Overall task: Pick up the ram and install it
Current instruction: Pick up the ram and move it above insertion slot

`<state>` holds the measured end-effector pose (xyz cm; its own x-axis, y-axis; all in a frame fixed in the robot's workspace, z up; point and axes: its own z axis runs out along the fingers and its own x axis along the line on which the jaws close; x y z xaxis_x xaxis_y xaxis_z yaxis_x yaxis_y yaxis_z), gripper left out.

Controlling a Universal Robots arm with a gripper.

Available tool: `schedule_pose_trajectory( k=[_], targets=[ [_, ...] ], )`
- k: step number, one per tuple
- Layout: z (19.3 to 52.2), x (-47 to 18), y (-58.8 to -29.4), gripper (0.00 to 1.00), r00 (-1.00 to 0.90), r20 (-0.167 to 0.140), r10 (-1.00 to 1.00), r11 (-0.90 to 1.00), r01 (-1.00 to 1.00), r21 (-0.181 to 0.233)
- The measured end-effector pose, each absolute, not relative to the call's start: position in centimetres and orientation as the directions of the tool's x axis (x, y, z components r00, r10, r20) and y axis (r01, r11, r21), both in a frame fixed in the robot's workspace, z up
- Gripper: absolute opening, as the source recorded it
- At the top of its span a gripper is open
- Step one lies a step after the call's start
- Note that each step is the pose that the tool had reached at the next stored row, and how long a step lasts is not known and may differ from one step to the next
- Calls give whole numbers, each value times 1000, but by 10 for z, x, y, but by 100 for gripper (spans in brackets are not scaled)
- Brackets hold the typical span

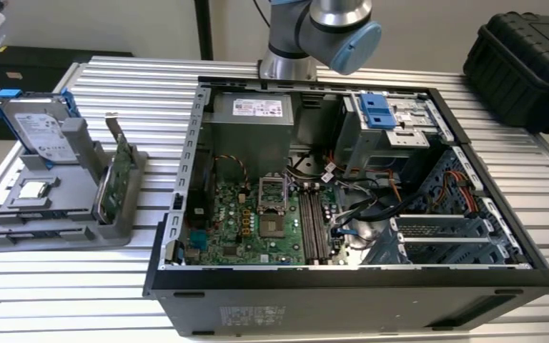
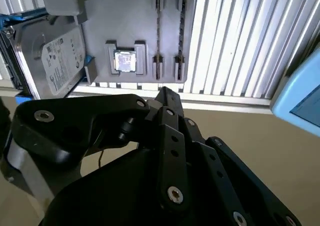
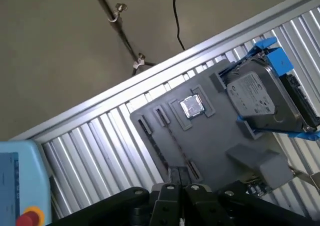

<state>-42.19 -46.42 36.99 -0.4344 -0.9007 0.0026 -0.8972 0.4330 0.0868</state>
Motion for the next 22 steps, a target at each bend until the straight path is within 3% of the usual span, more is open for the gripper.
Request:
schedule_pose_trajectory(
  k=[16, 22],
  targets=[
    [363, -422, -464, 0, -255, 11, -967, 255, -964, 78],
    [360, -422, -464, 0, -234, 9, -972, 234, -972, 29]
  ],
)
